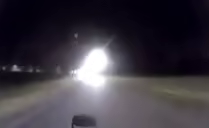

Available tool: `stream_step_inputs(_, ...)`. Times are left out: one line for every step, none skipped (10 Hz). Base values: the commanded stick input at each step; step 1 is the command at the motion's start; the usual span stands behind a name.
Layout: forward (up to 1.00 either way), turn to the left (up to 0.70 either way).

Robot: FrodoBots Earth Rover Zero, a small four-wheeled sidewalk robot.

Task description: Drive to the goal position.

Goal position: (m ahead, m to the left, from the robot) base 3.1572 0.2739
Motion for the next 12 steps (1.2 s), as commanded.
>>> stream_step_inputs(1.0, 0.11)
stream_step_inputs(1.0, 0.07)
stream_step_inputs(1.0, 0.04)
stream_step_inputs(1.0, 0.04)
stream_step_inputs(1.0, 0.04)
stream_step_inputs(1.0, 0.04)
stream_step_inputs(1.0, 0.04)
stream_step_inputs(1.0, 0.03)
stream_step_inputs(1.0, 0.04)
stream_step_inputs(1.0, 0.05)
stream_step_inputs(1.0, 0.06)
stream_step_inputs(1.0, 0.07)
